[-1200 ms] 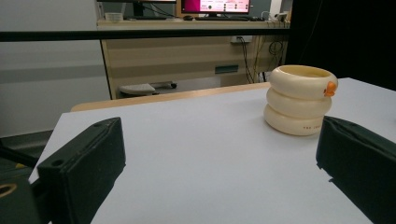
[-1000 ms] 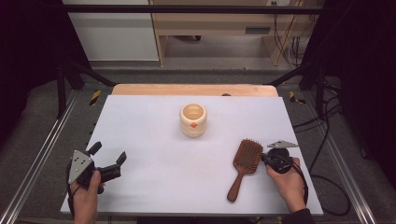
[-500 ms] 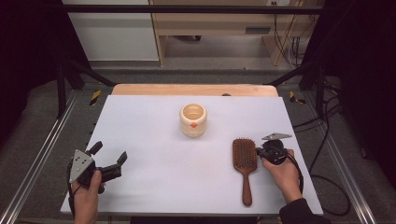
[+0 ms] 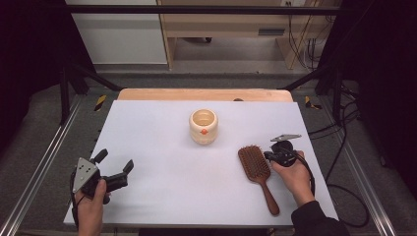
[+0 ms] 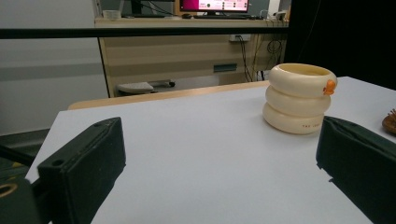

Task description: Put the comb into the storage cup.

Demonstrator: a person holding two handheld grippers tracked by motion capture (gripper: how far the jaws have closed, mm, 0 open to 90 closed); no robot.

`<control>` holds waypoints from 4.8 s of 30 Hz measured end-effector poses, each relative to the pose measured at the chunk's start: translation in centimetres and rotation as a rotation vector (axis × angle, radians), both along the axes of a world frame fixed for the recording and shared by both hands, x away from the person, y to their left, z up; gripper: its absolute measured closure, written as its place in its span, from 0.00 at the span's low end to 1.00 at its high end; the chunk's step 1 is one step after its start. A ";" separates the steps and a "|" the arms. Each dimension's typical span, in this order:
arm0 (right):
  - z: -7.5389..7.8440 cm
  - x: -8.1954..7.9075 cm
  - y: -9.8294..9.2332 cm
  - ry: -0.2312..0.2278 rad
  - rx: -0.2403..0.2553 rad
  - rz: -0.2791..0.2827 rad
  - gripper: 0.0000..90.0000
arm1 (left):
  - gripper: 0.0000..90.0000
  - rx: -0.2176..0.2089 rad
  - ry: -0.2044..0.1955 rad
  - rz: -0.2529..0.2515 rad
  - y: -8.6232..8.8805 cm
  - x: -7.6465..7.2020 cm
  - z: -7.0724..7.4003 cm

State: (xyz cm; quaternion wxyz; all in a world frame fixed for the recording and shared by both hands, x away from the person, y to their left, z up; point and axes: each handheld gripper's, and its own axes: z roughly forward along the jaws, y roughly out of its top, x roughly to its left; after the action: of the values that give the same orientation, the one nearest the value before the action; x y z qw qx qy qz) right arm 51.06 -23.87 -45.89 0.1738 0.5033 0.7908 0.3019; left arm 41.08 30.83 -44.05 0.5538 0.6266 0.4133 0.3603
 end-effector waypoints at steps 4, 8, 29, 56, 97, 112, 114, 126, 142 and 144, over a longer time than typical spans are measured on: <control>0.1 0.4 0.3 0.005 0.006 0.008 1.00 | 0.02 -0.001 0.000 -0.001 -0.1 0.0 0.0; 0.3 0.7 0.8 0.004 0.003 0.019 1.00 | 0.02 0.003 0.001 -0.002 0.0 0.0 0.0; 1.5 0.5 1.6 -0.076 0.008 0.030 1.00 | 0.02 -0.001 0.002 -0.001 0.0 0.0 0.0; 4.2 -8.4 0.9 -0.108 0.022 0.159 0.16 | 0.02 0.007 0.003 0.004 -0.2 -0.1 0.0; 0.8 -9.7 0.4 0.083 -0.094 0.237 0.20 | 0.01 0.013 0.002 0.005 -0.4 -0.1 0.0; 0.1 -9.2 0.6 0.123 -0.106 0.247 0.31 | 0.01 0.016 0.001 0.004 -0.4 -0.1 0.0; 0.1 -9.0 0.4 0.120 -0.106 0.245 0.35 | 0.01 0.016 0.001 0.004 -0.4 -0.1 0.0; 0.5 -7.1 0.2 0.159 -0.097 0.213 0.51 | 0.01 0.015 0.001 0.003 -0.4 -0.1 -0.1; 0.4 -6.3 0.9 0.213 -0.140 0.227 0.66 | 0.01 0.016 0.005 0.001 -0.4 0.0 -0.1; 0.4 -6.3 0.9 0.218 -0.146 0.227 0.69 | 0.01 0.017 0.005 0.001 -0.5 0.0 -0.1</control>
State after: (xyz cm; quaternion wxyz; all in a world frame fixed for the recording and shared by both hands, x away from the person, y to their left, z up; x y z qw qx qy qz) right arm 44.73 -23.01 -45.46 0.0879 0.4266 0.8765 0.2052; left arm 41.06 30.36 -44.14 0.5474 0.6319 0.4118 0.3626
